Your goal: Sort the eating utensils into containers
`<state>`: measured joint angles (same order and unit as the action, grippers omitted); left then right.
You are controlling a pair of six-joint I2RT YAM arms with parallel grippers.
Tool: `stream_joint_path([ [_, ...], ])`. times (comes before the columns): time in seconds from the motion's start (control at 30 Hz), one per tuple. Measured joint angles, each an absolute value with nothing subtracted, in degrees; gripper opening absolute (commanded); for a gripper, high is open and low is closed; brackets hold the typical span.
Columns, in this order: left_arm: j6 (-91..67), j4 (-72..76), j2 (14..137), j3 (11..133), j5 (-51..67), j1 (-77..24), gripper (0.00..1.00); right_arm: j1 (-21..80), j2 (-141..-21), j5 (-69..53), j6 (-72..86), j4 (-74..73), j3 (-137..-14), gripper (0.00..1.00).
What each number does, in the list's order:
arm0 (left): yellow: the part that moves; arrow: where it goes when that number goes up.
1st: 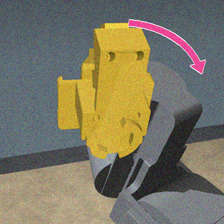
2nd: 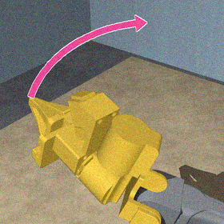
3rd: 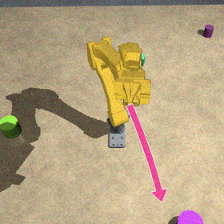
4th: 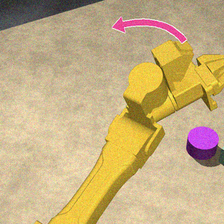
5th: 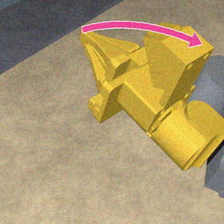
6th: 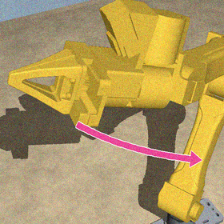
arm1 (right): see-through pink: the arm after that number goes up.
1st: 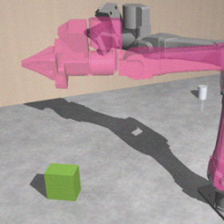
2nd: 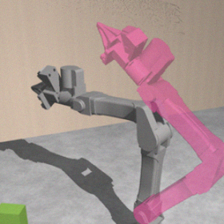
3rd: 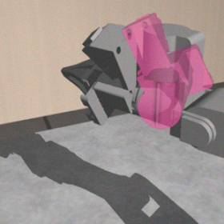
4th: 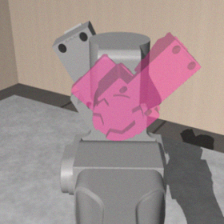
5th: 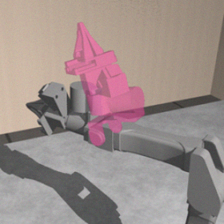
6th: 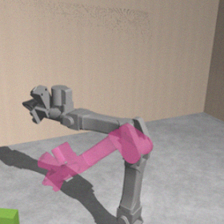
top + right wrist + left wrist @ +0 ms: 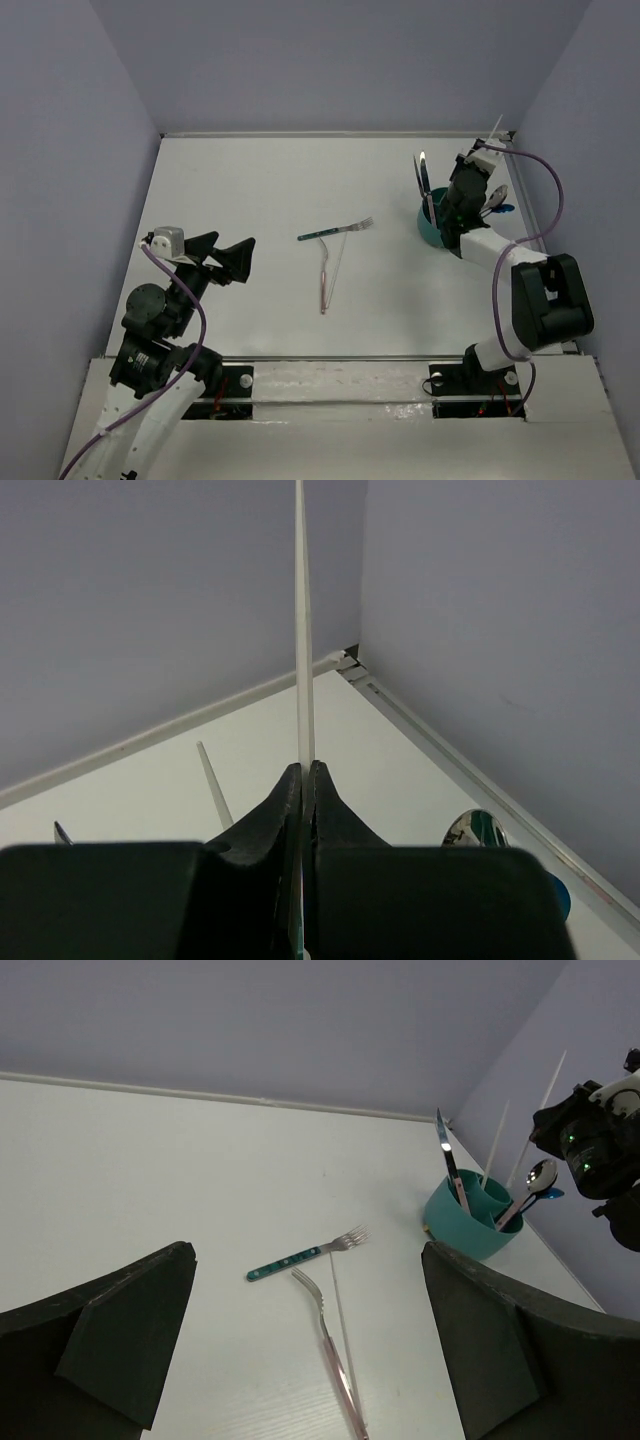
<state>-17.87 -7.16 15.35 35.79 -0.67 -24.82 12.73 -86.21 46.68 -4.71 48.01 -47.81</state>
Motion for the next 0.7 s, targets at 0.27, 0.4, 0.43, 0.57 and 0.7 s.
stream_joint_path([
  [0.27,-17.87,-7.14,15.64,35.79,-0.67,-24.82,0.99,12.71,-91.74,46.96,-7.09,54.85,-44.40,0.00],
  [0.4,-17.87,-7.16,15.64,35.79,-0.67,-24.82,0.99,12.71,-93.12,46.78,-6.59,55.79,-42.19,0.04],
  [0.43,-17.87,-7.16,15.64,35.79,-0.67,-24.82,0.99,12.71,-93.12,46.68,-6.37,55.86,-41.80,0.10],
  [0.57,-17.87,-7.14,15.64,35.79,-0.67,-24.82,0.99,12.78,-91.77,45.25,-4.91,55.90,-40.14,0.37],
  [0.7,-17.87,-7.16,15.64,35.79,-0.67,-24.82,0.99,13.13,-89.27,44.21,-3.38,55.00,-39.57,0.58],
])
